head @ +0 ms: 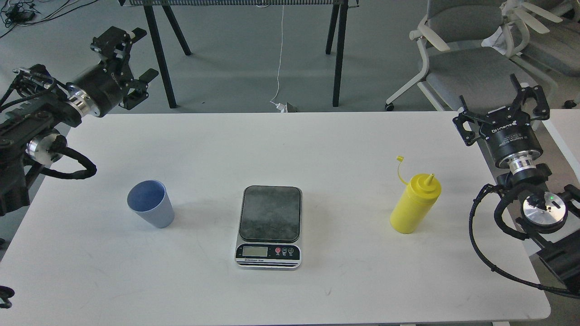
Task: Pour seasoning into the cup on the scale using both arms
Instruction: 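Raise the left gripper and swing it toward the blue cup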
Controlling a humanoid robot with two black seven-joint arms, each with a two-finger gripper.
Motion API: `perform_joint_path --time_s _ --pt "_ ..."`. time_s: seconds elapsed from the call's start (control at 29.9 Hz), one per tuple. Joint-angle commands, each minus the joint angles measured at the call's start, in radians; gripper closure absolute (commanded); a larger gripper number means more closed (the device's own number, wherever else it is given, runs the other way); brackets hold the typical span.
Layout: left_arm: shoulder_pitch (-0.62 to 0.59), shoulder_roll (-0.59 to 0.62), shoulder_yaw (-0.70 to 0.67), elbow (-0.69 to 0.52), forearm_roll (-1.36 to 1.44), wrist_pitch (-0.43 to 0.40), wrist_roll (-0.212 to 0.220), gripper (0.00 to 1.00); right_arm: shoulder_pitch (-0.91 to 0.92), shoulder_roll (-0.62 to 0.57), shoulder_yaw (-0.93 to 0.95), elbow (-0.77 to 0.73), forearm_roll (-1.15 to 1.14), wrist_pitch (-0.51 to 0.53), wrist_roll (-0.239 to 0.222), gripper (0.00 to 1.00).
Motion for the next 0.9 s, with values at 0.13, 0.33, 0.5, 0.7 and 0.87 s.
perform_joint_path --time_s 0.13,0.33,0.5,0.7,0.87 --pt "0.006 -0.001 0.000 -0.004 -0.033 0.000 0.000 0.00 -0.019 0.000 0.013 0.001 0.000 0.000 0.000 0.00" --pt "-0.010 0.002 -0.013 0.014 -0.034 0.000 0.000 0.00 -0.019 0.000 0.016 0.001 0.000 0.000 0.000 0.00" --pt "0.004 -0.005 -0.086 0.036 -0.031 0.000 0.000 0.00 -0.019 0.001 0.016 0.002 0.000 0.000 0.000 0.00" --pt "-0.013 0.006 -0.083 0.032 -0.014 0.000 0.000 0.01 -0.018 0.000 0.016 0.011 0.000 0.000 0.000 0.00" --pt "-0.077 0.050 -0.072 0.031 0.200 0.000 0.000 0.01 -0.018 0.000 0.017 0.024 0.000 0.000 0.000 0.00"
